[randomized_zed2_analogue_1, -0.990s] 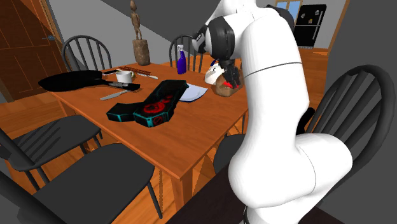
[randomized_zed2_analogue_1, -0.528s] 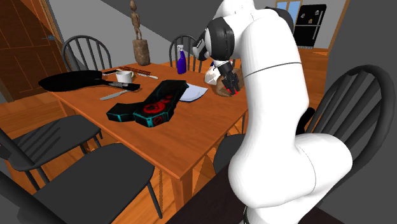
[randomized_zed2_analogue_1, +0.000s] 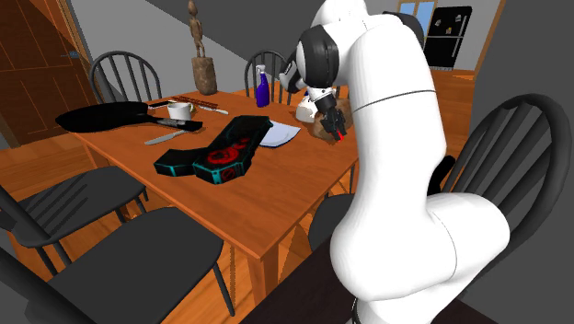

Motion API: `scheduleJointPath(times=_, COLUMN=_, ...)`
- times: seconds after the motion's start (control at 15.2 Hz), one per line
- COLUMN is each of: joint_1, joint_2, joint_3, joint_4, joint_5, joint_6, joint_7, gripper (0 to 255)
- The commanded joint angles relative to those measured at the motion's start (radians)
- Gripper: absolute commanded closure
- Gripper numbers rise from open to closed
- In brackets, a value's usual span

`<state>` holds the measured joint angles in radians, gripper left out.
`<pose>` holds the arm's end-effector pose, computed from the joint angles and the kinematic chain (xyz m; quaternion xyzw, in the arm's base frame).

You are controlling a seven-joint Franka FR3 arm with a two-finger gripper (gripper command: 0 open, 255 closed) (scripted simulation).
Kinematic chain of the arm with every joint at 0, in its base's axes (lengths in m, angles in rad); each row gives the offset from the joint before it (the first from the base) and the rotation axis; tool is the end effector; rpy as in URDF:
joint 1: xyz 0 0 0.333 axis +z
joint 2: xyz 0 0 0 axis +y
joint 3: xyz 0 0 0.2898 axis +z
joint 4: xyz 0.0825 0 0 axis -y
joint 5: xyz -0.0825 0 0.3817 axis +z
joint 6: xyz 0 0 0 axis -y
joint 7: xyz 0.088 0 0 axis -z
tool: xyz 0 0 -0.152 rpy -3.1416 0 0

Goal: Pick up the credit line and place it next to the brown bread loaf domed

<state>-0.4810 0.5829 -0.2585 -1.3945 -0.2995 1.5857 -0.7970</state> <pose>0.4572 -0.4480 0.3029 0.9566 0.0643 -0.2825 0.0303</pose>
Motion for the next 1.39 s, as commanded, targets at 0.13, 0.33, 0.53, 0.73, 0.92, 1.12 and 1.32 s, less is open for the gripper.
scheduleJointPath(times=0.13, joint_1=-0.014, joint_2=0.041, joint_3=0.016, joint_4=-0.028, joint_5=0.008, joint_6=0.048, joint_7=0.001, gripper=255)
scheduleJointPath(times=0.33, joint_1=-0.018, joint_2=0.04, joint_3=0.022, joint_4=-0.028, joint_5=0.005, joint_6=0.047, joint_7=0.003, gripper=255)
scheduleJointPath(times=0.53, joint_1=-0.022, joint_2=0.04, joint_3=0.027, joint_4=-0.028, joint_5=0.002, joint_6=0.047, joint_7=0.004, gripper=255)
scheduleJointPath(times=0.73, joint_1=-0.03, joint_2=0.042, joint_3=0.023, joint_4=-0.005, joint_5=0.001, joint_6=0.032, joint_7=-0.012, gripper=0)
scheduleJointPath(times=0.92, joint_1=-0.025, joint_2=0.039, joint_3=0.031, joint_4=-0.028, joint_5=0.0, joint_6=0.046, joint_7=0.006, gripper=0)
scheduleJointPath(times=1.12, joint_1=-0.017, joint_2=0.071, joint_3=0.041, joint_4=0.112, joint_5=0.008, joint_6=-0.064, joint_7=-0.009, gripper=0)
scheduleJointPath(times=1.32, joint_1=-0.015, joint_2=0.084, joint_3=0.042, joint_4=0.155, joint_5=0.011, joint_6=-0.094, joint_7=-0.013, gripper=0)
